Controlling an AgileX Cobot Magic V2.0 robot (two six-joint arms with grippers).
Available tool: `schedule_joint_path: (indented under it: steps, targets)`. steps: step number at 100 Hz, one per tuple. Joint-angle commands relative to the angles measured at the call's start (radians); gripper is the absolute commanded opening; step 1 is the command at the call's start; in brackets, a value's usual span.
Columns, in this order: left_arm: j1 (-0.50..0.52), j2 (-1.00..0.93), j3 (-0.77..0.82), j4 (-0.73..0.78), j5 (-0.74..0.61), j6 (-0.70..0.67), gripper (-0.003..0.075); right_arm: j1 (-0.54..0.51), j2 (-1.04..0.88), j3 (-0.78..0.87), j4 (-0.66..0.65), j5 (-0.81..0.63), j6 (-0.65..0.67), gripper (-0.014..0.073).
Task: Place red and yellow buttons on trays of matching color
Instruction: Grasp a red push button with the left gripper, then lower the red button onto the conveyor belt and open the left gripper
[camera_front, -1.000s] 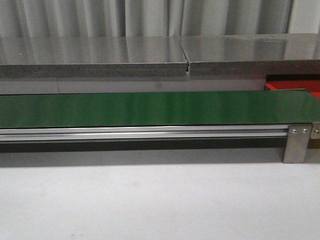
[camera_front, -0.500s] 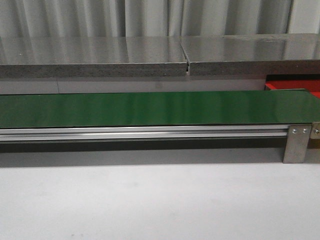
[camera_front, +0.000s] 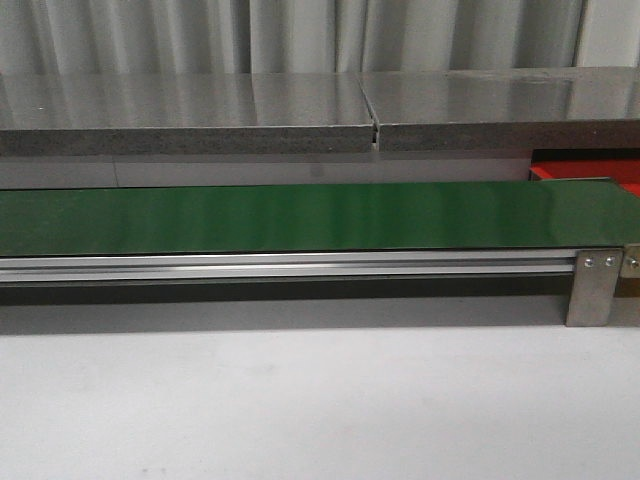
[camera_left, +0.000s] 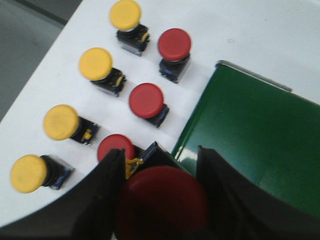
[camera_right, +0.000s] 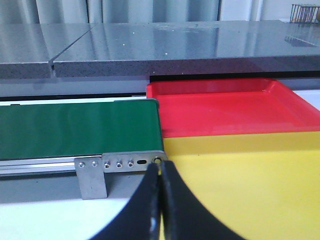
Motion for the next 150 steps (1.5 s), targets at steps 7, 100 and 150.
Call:
schedule_joint_path:
  steps: [7, 100, 150]
  targets:
    - [-0.061, 0.054, -0.1, 0.001, 0.004, 0.031, -0.0011, -0.005, -0.016, -0.009, -0.005, -0.077, -0.005, -0.0067]
    - [-0.102, 0.214, -0.181, -0.145, 0.016, 0.101, 0.0003, -0.005, -0.016, -0.009, -0.005, -0.077, -0.005, -0.0067]
    - [-0.102, 0.217, -0.184, -0.152, 0.059, 0.104, 0.0683, -0.005, -0.016, -0.009, -0.005, -0.077, -0.005, -0.0067]
